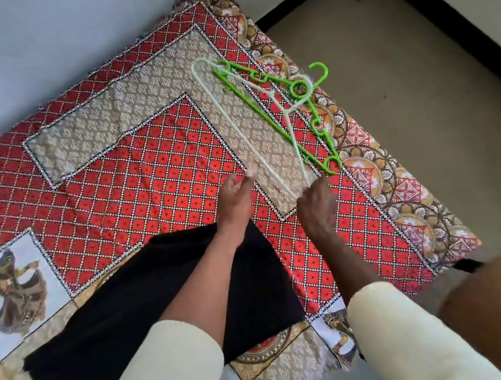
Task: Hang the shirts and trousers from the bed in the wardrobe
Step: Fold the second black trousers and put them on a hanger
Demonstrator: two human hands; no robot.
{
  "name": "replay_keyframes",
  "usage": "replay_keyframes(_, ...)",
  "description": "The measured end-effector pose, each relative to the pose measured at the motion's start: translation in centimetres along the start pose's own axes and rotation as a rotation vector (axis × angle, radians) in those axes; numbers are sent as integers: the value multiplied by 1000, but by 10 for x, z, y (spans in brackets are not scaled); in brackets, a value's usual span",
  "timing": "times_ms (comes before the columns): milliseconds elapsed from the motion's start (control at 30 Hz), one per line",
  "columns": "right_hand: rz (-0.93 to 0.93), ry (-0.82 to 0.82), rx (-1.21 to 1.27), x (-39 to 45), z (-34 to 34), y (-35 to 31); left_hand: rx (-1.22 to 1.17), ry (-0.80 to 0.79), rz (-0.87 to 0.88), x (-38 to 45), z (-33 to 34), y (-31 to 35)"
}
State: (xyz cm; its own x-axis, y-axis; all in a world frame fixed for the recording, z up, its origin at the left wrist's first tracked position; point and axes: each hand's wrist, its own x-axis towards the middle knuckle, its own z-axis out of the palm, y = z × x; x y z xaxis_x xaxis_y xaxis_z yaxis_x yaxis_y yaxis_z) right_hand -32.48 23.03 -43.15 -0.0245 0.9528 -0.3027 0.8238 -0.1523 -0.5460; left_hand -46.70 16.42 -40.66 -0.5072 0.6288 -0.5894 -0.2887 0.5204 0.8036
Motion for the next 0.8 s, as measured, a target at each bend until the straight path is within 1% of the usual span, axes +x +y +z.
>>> replay_keyframes(67,56,-22,98,-40,18,3,-114,11,-42,-4,-8,-3)
replay_keyframes(133,63,-86,183,-80,36,10,-151,28,-64,-12,-19,-13)
replay_keyframes(233,90,-187,257,-125,40,26,-187,52,-128,-35,-33,-36)
replay_keyframes(300,112,-287,281,-140,35,41,-228,62,-179,-56,-41,-57)
replay_keyframes(367,208,-421,391,-144,29,52,-231,17,-234,-80,-42,-80)
replay_keyframes(433,368,-531,630,-136,25,56,-186,-56,-291,-105,-34,-104)
replay_keyframes(467,421,-545,739,-131,22,59,-151,-82,-320,-120,-28,-117)
replay_keyframes(500,446,-536,784,-124,19,62,-135,-91,-347,-130,-22,-130)
replay_keyframes(600,476,-508,765,-113,11,75,-109,-73,-420,-153,-3,-159)
replay_keyframes(633,483,-510,764,-111,10,79,-79,-61,-425,-156,2,-165)
replay_keyframes(700,506,-500,797,-109,9,85,148,-2,-393,-159,11,-169)
replay_keyframes(733,526,-491,829,-108,8,85,294,74,-361,-159,15,-166)
replay_keyframes(767,554,-478,854,-106,6,87,412,183,-312,-160,17,-160)
replay_keyframes(800,582,-465,881,-104,5,89,477,296,-234,-159,17,-153)
